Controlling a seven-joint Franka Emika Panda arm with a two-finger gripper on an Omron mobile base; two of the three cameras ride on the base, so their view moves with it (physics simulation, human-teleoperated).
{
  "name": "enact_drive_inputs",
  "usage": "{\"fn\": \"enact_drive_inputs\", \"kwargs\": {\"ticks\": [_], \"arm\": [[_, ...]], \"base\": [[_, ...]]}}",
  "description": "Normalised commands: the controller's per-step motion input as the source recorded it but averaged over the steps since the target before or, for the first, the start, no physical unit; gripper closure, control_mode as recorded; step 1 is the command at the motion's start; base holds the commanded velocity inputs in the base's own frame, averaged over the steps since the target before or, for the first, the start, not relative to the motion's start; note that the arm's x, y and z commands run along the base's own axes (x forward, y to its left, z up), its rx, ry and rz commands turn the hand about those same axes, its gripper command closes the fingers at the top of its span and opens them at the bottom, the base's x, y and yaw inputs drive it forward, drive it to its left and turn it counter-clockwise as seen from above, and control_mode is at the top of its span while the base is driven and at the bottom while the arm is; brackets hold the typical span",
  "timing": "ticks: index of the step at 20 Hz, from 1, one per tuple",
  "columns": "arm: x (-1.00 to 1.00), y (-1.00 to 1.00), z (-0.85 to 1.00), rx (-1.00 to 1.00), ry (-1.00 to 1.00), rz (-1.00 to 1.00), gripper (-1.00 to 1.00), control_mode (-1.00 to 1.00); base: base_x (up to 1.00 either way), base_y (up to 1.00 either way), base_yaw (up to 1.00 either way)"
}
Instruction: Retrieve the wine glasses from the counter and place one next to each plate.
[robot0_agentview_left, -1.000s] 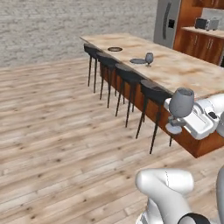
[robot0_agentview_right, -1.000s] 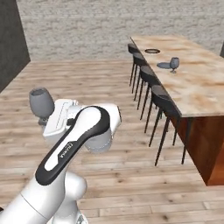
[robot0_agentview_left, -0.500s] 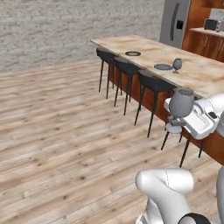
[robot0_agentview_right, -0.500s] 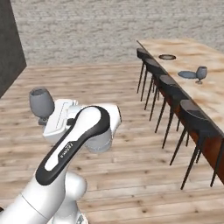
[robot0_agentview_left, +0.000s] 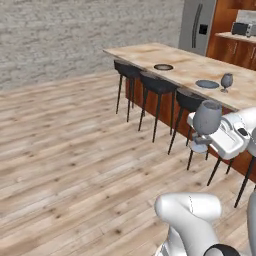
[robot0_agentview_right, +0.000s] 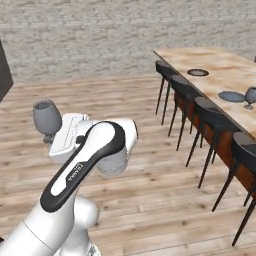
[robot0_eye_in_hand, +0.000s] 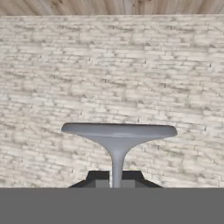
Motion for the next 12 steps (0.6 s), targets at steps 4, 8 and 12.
{"fn": "enact_drive_inputs", "kwargs": {"ticks": [4,8,12], "arm": [[0.00,0.00,0.00,0.00,0.00,0.00,1.00,1.00],[0.00,0.00,0.00,0.00,0.00,0.00,1.00,1.00],[0.00,0.00,0.00,0.00,0.00,0.00,1.00,1.00]], "base": [[1.00,0.83,-0.42],[1.00,0.90,-0.57],[1.00,0.91,-0.61]]}}
